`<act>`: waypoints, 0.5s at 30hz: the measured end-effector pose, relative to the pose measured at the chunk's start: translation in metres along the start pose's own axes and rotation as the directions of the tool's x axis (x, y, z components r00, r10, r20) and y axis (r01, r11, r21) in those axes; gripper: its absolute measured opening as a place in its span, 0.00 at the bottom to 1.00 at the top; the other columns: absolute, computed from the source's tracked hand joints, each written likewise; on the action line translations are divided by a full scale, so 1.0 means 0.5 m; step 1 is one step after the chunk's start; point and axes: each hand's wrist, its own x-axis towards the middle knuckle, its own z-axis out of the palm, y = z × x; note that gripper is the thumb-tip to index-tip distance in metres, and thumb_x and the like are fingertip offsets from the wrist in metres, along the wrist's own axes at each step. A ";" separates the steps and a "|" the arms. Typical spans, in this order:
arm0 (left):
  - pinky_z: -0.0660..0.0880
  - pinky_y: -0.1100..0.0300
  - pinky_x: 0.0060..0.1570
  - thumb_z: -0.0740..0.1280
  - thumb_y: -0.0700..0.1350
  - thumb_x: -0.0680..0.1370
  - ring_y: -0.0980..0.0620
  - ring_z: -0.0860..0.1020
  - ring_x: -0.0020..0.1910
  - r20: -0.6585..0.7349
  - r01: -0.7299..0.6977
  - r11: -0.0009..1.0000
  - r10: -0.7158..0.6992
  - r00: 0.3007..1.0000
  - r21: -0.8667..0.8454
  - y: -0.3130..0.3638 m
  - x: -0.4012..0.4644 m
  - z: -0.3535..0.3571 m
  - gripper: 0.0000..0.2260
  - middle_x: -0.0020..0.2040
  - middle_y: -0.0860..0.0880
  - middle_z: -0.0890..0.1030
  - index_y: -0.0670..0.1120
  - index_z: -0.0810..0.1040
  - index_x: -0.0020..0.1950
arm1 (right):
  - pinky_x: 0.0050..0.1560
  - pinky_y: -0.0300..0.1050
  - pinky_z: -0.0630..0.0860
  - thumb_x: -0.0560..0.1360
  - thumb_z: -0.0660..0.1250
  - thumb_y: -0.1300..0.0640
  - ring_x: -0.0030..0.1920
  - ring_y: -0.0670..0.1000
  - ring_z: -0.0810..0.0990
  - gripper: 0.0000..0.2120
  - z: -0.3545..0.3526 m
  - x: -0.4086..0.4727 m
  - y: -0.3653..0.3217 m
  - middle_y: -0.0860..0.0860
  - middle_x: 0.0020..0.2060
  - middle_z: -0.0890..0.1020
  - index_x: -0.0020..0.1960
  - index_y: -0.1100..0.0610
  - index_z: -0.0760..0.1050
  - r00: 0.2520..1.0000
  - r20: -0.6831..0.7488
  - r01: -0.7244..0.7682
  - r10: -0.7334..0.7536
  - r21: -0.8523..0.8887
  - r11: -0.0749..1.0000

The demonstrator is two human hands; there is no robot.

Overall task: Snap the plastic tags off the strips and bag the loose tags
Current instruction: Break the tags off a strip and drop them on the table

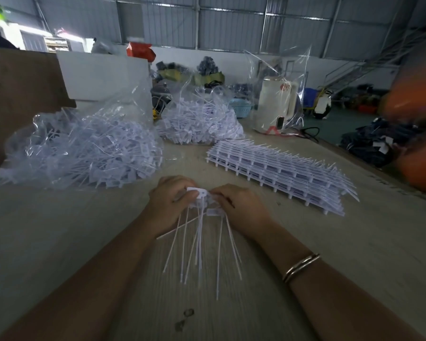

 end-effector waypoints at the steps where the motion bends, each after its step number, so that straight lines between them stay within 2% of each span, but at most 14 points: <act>1: 0.69 0.45 0.59 0.62 0.48 0.74 0.45 0.75 0.55 -0.019 -0.017 1.000 0.018 1.000 0.022 0.002 -0.001 0.000 0.13 0.49 0.48 0.80 0.42 0.81 0.49 | 0.47 0.37 0.67 0.81 0.56 0.57 0.49 0.52 0.78 0.13 -0.001 0.000 0.001 0.53 0.51 0.81 0.57 0.58 0.77 1.000 -0.019 -0.019 0.020 0.041 0.999; 3: 0.69 0.46 0.60 0.63 0.47 0.75 0.48 0.74 0.55 -0.054 -0.006 1.000 0.006 0.999 0.005 0.011 -0.007 0.001 0.10 0.47 0.50 0.79 0.44 0.81 0.49 | 0.42 0.33 0.66 0.81 0.56 0.57 0.46 0.50 0.78 0.12 -0.007 -0.001 0.004 0.53 0.48 0.82 0.55 0.58 0.78 0.997 -0.065 -0.030 0.037 0.103 0.994; 5: 0.68 0.49 0.61 0.62 0.49 0.75 0.49 0.73 0.55 -0.072 0.038 0.998 -0.041 0.997 -0.040 0.019 -0.010 0.002 0.10 0.46 0.53 0.77 0.45 0.80 0.48 | 0.42 0.29 0.66 0.80 0.57 0.57 0.43 0.46 0.76 0.11 -0.012 -0.001 0.003 0.51 0.46 0.81 0.54 0.57 0.78 0.995 -0.100 -0.008 0.024 0.153 0.988; 8: 0.69 0.53 0.56 0.61 0.48 0.75 0.49 0.73 0.52 -0.047 0.053 0.992 -0.059 0.997 -0.115 0.017 -0.010 0.004 0.09 0.46 0.51 0.78 0.46 0.79 0.46 | 0.41 0.25 0.67 0.80 0.57 0.56 0.38 0.39 0.73 0.11 -0.001 0.001 -0.007 0.44 0.42 0.79 0.53 0.52 0.78 0.993 -0.115 0.000 0.020 0.177 0.984; 10: 0.71 0.54 0.47 0.63 0.43 0.78 0.50 0.76 0.46 -0.061 0.146 0.920 -0.180 0.982 -0.363 0.014 -0.013 -0.006 0.07 0.45 0.48 0.79 0.50 0.79 0.43 | 0.40 0.29 0.72 0.80 0.56 0.53 0.37 0.39 0.76 0.10 0.000 -0.002 -0.002 0.40 0.39 0.78 0.48 0.45 0.76 0.976 -0.142 -0.104 0.163 0.356 0.929; 12: 0.69 0.55 0.41 0.61 0.42 0.80 0.50 0.74 0.41 -0.076 0.242 0.801 -0.336 0.939 -0.547 0.006 -0.016 -0.020 0.12 0.42 0.47 0.78 0.54 0.78 0.40 | 0.39 0.34 0.74 0.80 0.57 0.51 0.38 0.42 0.77 0.10 -0.015 -0.006 0.022 0.42 0.39 0.79 0.46 0.44 0.76 0.917 -0.167 -0.224 0.364 0.539 0.812; 14: 0.71 0.52 0.45 0.62 0.45 0.79 0.46 0.76 0.45 -0.073 0.301 0.803 -0.391 0.917 -0.515 -0.009 -0.012 -0.018 0.08 0.45 0.44 0.78 0.51 0.78 0.41 | 0.39 0.34 0.69 0.79 0.59 0.50 0.40 0.42 0.76 0.06 -0.027 -0.011 0.049 0.43 0.42 0.78 0.50 0.46 0.75 0.909 -0.206 -0.245 0.361 0.434 0.867; 15: 0.72 0.48 0.51 0.63 0.48 0.77 0.44 0.77 0.49 -0.068 0.339 0.847 -0.399 0.914 -0.410 -0.014 -0.007 -0.011 0.07 0.47 0.44 0.78 0.50 0.77 0.42 | 0.39 0.34 0.69 0.78 0.61 0.49 0.41 0.40 0.75 0.06 -0.027 -0.012 0.055 0.43 0.43 0.78 0.52 0.46 0.75 0.922 -0.204 -0.243 0.330 0.360 0.901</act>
